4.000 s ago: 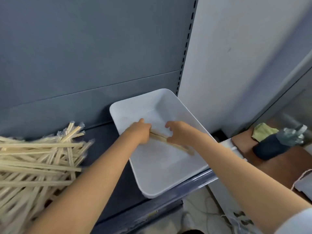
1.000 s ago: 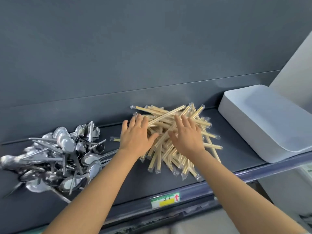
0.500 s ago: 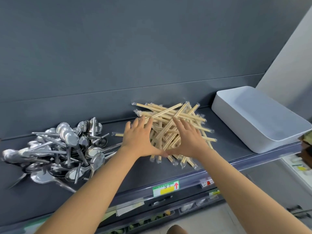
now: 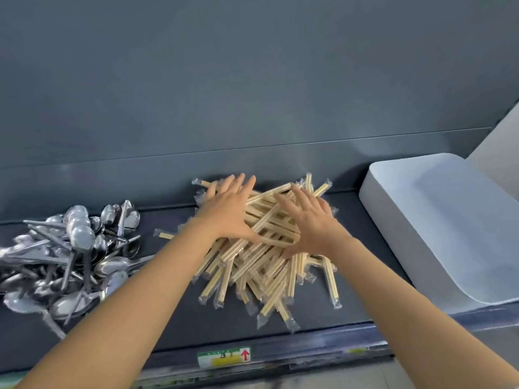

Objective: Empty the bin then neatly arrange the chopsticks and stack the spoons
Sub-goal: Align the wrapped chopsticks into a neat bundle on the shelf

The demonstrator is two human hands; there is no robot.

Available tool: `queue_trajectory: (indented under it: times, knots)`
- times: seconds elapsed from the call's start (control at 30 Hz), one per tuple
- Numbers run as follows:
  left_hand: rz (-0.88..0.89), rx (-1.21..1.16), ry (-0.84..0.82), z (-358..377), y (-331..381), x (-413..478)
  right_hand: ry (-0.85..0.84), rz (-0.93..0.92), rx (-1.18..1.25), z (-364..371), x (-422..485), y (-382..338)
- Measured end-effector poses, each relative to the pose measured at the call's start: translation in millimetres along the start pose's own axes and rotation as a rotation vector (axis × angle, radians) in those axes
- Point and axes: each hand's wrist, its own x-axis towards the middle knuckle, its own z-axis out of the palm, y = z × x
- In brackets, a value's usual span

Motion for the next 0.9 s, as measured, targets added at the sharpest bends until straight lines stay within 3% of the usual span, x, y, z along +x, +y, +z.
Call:
queue_trajectory:
  times: [0.13,0.43,0.57,0.67,0.77,0.83,0.9]
  knots:
    - [0.043,0.087,-0.117,-14.0,-2.9,17.6,-0.015,-0.093,-0.064,-10.3,26.4,16.3]
    - [0.142,-0.195,0.096,-1.2,-3.0,19.1,0.080,-0.190,-0.043,-5.1,43.4,7.2]
    - [0.195,-0.178,0.156,0.3,3.5,13.8,0.098,-0.210,-0.051,1.3,40.8,-5.8]
    - [0.126,-0.142,0.206,-1.6,-11.1,8.3,0.079,-0.153,-0.025,3.5,40.8,-4.8]
    - [-0.147,-0.036,0.299,-7.1,-33.9,-1.4,0.137,-0.119,0.017,-5.3,37.2,0.7]
    - [-0.300,-0.330,0.316,-16.5,-45.9,-9.6,0.198,-0.080,0.017,-18.3,34.3,5.1]
    - [-0.220,-0.928,0.270,-25.8,-56.2,-15.5,0.225,-0.037,0.076,-30.3,33.6,7.6]
